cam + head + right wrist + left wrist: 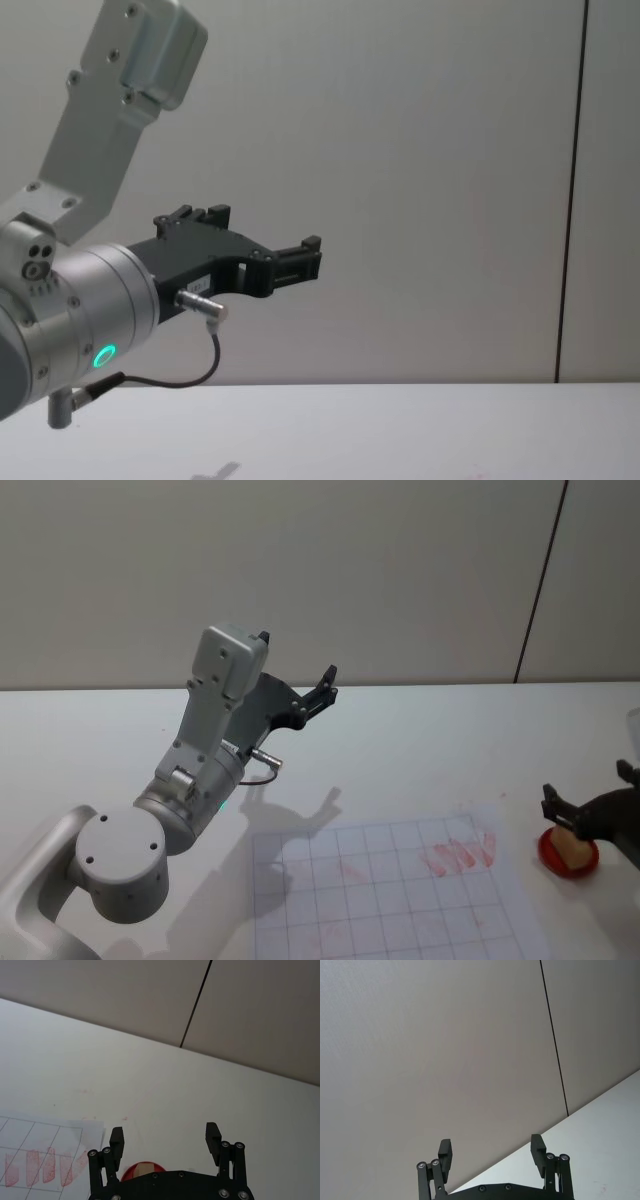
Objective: Use the one hand to pick up the stamp and affix it onto the A4 paper.
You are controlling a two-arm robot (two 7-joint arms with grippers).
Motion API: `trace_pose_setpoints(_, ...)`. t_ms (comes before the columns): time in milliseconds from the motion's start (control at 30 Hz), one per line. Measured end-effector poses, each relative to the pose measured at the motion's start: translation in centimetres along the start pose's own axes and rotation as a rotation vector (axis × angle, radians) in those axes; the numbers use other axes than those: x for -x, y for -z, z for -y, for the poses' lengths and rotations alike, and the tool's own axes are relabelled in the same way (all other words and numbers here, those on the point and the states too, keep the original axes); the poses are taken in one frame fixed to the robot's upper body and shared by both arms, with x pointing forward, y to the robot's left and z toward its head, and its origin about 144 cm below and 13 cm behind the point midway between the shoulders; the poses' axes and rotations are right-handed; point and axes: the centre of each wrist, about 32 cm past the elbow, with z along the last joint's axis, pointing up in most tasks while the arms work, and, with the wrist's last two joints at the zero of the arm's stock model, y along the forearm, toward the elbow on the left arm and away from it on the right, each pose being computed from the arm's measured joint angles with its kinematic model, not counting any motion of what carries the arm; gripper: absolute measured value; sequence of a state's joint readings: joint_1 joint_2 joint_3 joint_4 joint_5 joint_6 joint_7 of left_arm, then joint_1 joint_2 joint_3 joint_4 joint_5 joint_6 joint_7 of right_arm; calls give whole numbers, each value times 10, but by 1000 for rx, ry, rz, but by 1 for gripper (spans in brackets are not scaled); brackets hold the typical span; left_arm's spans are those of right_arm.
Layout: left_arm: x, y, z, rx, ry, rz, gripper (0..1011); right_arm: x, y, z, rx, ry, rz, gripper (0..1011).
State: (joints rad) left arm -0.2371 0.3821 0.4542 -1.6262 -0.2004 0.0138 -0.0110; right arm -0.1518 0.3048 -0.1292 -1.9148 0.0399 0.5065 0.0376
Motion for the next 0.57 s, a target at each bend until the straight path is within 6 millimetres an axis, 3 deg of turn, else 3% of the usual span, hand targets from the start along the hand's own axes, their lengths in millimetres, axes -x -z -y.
trace_pose_setpoints(567,0,0,0,0,0,0,1001,-4,3,15,-224,46,79,1001)
